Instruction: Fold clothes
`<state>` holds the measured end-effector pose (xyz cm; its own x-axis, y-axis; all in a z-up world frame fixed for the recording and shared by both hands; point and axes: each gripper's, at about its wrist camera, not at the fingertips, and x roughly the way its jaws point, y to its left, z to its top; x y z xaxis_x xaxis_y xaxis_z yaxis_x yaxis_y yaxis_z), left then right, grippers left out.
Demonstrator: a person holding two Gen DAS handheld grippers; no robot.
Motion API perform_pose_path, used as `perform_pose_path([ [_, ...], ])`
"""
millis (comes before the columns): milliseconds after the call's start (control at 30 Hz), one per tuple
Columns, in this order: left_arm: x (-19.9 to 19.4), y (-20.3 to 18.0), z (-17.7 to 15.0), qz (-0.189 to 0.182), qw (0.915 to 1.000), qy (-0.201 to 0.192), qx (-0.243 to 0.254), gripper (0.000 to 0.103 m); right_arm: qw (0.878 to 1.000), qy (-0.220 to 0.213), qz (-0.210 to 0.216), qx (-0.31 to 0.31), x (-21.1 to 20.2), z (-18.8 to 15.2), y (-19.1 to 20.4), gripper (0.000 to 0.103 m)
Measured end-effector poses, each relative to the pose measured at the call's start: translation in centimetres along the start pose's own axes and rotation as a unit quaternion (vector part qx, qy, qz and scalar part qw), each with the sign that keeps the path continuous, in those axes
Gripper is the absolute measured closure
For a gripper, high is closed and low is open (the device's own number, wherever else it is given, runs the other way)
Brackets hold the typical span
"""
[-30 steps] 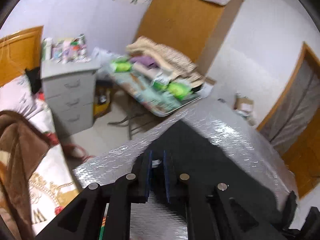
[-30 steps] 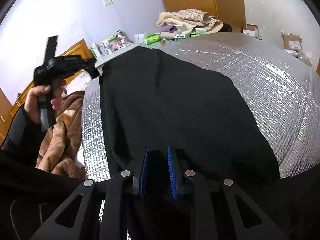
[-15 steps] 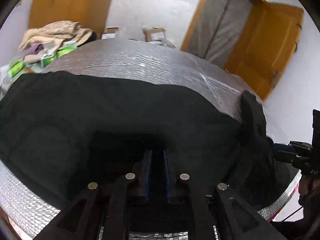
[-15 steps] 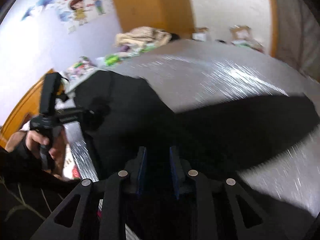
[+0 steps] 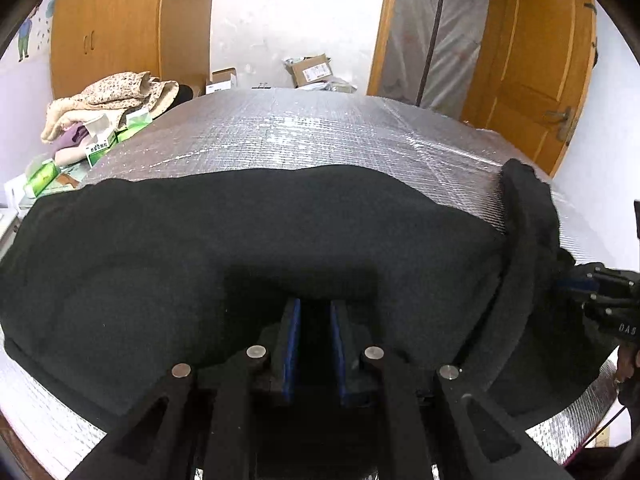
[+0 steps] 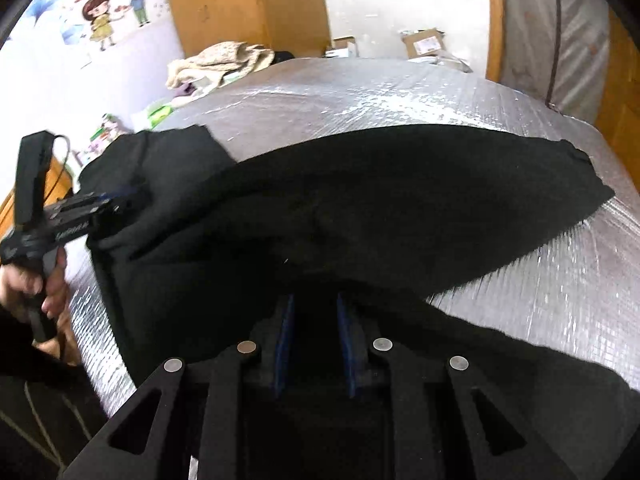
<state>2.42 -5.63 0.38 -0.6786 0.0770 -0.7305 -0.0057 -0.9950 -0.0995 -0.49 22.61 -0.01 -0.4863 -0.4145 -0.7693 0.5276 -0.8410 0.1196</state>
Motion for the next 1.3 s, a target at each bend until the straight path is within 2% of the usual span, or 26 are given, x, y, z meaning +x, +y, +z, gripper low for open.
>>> perform_pose_path([
  [200, 1.3, -1.2, 1.3, 0.038, 0.9992, 0.011, 0.01, 0.088, 1.0, -0.001, -0.003, -0.002, 0.9, 1.6, -1.0, 0.081],
  [300, 1.6, -1.4, 1.6, 0.043, 0.999, 0.011, 0.011, 0.088, 1.0, -0.003, 0.002, 0.0, 0.9, 1.7, -1.4, 0.081],
  [567, 1.2, -0.7, 1.6, 0.023, 0.9996, 0.018, 0.006, 0.089, 1.0, 0.01, 0.006, -0.006, -0.5, 0.5, -2.4, 0.079],
  [833, 0.7, -1.1, 1.0, 0.025, 0.9994, 0.018, 0.015, 0.088, 1.0, 0.024, 0.007, -0.006, -2.8, -1.3, -3.9, 0.08],
  [933, 0.6, -0.9, 1.0, 0.021, 0.9995, 0.018, 0.013, 0.088, 1.0, 0.023, -0.02, 0.004, -4.5, -2.0, -5.1, 0.079],
  [1033, 0.5, -0.9, 0.8, 0.021, 0.9996, 0.016, 0.014, 0.088, 0.997, 0.011, -0.049, 0.05, -6.6, -3.3, -7.5, 0.079],
  [1167, 0.5, -1.0, 0.7, 0.023, 0.9995, 0.012, 0.02, 0.088, 0.983, 0.024, -0.118, 0.142, -8.9, -7.1, -11.2, 0.079],
  [1233, 0.6, -1.1, 0.7, 0.025, 0.9994, 0.012, 0.022, 0.088, 0.976, 0.011, -0.132, 0.174, -10.2, -8.6, -12.5, 0.079],
  [1300, 0.6, -1.2, 0.8, 0.025, 0.9993, 0.014, 0.024, 0.088, 0.972, 0.006, -0.153, 0.179, -10.8, -9.2, -13.2, 0.081],
])
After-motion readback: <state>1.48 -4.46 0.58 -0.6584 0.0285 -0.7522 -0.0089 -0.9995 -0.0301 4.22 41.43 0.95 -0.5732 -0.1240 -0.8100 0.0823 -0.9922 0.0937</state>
